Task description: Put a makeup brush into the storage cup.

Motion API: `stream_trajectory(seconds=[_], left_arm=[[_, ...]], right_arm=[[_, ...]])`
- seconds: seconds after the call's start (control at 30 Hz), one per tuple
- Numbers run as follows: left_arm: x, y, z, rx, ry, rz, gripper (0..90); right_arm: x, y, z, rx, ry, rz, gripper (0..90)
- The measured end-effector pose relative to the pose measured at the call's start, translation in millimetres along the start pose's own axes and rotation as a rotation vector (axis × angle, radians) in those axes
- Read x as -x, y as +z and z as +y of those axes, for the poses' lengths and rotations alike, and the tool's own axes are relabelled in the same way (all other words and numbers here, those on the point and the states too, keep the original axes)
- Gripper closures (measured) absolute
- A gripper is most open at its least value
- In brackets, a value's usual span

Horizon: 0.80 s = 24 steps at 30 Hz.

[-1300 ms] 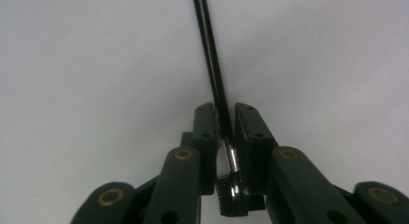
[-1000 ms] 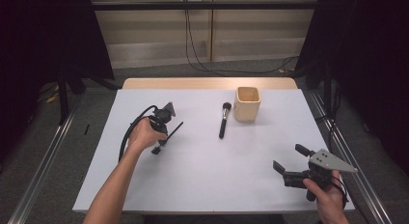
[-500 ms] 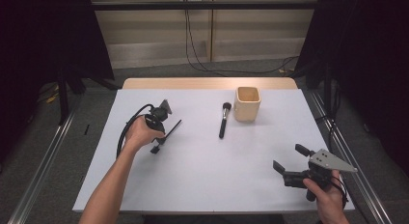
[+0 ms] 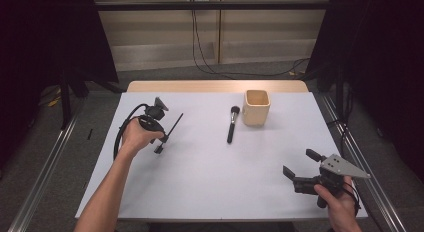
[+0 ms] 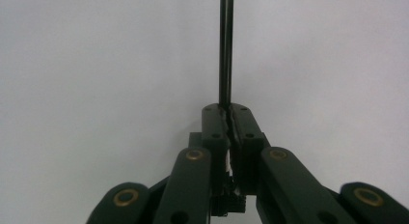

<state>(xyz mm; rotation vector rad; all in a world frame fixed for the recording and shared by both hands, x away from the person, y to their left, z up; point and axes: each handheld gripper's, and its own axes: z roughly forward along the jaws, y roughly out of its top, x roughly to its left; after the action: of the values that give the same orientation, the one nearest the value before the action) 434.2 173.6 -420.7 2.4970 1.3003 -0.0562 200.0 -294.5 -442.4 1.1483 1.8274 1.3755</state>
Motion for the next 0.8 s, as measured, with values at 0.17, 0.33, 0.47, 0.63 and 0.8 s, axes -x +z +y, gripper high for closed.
stream_trajectory(seconds=[0.17,0.33,0.47,0.63,0.8], left_arm=[[-3.7,-4.4,-5.1,0.077,0.01,0.008,86.4],[-6.7,-12.9,-9.3,0.194,0.01,-0.001,86.3],[-6.4,-16.8,-14.5,0.276,0.019,-0.005,86.3],[-8.7,-18.7,-23.0,0.37,0.021,0.01,86.3],[-12.4,-25.6,-31.0,0.464,0.032,0.025,86.3]], right_arm=[[0.3,0.1,-0.1,0.0,0.002,0.003,0.3],[0.2,0.2,-0.1,-0.001,0.002,0.003,0.3],[0.2,0.2,-0.2,-0.003,0.0,0.001,0.3],[-0.2,0.6,-0.3,-0.002,-0.004,0.001,0.3],[0.0,0.7,-0.2,-0.004,-0.007,0.002,0.3]])
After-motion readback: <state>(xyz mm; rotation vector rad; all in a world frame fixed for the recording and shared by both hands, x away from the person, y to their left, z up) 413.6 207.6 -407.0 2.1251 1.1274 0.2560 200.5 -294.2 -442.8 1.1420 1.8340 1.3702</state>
